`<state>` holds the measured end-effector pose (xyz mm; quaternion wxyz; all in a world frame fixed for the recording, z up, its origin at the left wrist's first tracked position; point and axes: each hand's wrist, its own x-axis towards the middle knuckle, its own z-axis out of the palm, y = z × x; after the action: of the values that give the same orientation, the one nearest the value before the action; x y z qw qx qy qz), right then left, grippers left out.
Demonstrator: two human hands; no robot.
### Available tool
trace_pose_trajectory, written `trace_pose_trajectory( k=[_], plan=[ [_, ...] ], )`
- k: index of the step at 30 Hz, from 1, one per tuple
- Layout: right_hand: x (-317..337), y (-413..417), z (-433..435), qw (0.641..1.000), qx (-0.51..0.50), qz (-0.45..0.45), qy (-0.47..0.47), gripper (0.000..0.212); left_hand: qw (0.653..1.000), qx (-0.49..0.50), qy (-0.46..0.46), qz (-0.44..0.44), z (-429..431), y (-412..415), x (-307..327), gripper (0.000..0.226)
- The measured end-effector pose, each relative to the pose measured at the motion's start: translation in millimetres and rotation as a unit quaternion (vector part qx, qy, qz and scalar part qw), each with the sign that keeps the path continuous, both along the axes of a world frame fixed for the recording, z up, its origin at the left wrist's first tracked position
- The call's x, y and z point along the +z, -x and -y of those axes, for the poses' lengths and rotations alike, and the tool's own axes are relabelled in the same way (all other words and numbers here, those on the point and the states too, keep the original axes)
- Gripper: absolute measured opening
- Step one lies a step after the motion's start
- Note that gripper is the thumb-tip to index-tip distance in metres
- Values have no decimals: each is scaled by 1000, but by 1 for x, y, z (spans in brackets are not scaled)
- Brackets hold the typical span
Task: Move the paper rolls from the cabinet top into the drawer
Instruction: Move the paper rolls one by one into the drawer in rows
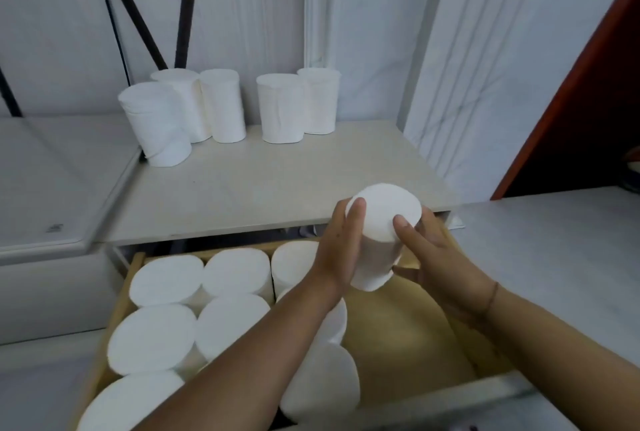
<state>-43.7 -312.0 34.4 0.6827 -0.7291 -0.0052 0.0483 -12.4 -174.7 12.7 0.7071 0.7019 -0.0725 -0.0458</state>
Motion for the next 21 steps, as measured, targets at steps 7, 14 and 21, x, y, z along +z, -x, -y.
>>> trace_pose_trajectory(
  k=[7,14,21],
  plan=[
    [-69,2,-3,992,-56,-42,106,35,944,-79,-309,83,11,-14,-52,24],
    [-78,-5,5,982,-16,-154,104,29,853,-40,-473,219,-4,-28,-65,35],
    [-72,-31,-6,968,-53,-245,32,47,827,-23,-507,241,-38,-32,-69,38]
  ],
)
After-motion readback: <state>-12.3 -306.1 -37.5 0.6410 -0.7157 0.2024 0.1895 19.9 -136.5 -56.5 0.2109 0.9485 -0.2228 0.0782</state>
